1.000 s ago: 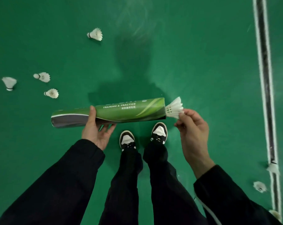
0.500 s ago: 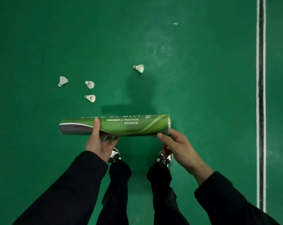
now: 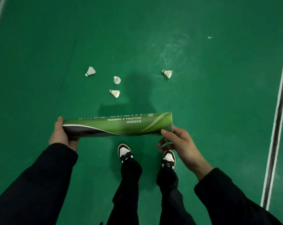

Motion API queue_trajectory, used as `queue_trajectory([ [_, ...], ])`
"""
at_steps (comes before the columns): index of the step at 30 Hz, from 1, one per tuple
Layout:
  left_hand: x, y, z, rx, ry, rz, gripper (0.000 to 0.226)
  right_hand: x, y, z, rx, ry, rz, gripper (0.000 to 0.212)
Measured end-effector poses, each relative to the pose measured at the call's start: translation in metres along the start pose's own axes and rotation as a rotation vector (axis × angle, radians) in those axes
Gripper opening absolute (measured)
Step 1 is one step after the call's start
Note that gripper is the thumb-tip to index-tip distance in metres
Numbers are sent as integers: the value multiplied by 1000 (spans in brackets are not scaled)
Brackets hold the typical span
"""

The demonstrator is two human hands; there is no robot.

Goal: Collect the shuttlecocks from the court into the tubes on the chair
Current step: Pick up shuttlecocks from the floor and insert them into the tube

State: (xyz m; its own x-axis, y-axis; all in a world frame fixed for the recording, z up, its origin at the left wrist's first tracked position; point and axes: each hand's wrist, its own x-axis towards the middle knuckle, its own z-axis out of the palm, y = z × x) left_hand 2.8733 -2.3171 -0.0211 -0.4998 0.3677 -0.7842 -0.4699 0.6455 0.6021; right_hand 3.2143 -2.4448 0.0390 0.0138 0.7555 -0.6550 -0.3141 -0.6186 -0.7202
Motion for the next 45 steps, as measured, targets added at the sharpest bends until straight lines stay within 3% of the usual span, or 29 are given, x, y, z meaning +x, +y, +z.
queue_trajectory([
  [4,10,-2,-20,-14,81,12,57,16,-15,16,-76,-29,84,13],
  [10,5,-14,-28,-6,157,39,34,25,-20,6,-230,-117,257,15],
  [13,2,-20,-32,-20,187,26,35,25,-18,4,-207,-123,268,19],
  [16,1,-28,-39,-32,200,-19,43,25,-22,15,-151,-98,208,17],
  [22,-7,-32,-50,-138,195,-94,55,32,-30,51,-121,173,30,8],
  [27,-1,-33,-54,-213,139,-84,57,35,-27,59,-110,315,-91,26],
  [31,5,-35,-59,-176,192,-116,59,29,-30,61,-143,208,-168,13],
  [36,13,-50,-70,-176,195,-277,52,12,-37,70,-508,82,-467,25],
  [40,6,-68,-77,-157,179,-351,41,4,-46,78,-328,123,-454,44],
  [45,1,-79,-78,-158,150,-362,37,3,-48,75,-301,99,-473,46],
])
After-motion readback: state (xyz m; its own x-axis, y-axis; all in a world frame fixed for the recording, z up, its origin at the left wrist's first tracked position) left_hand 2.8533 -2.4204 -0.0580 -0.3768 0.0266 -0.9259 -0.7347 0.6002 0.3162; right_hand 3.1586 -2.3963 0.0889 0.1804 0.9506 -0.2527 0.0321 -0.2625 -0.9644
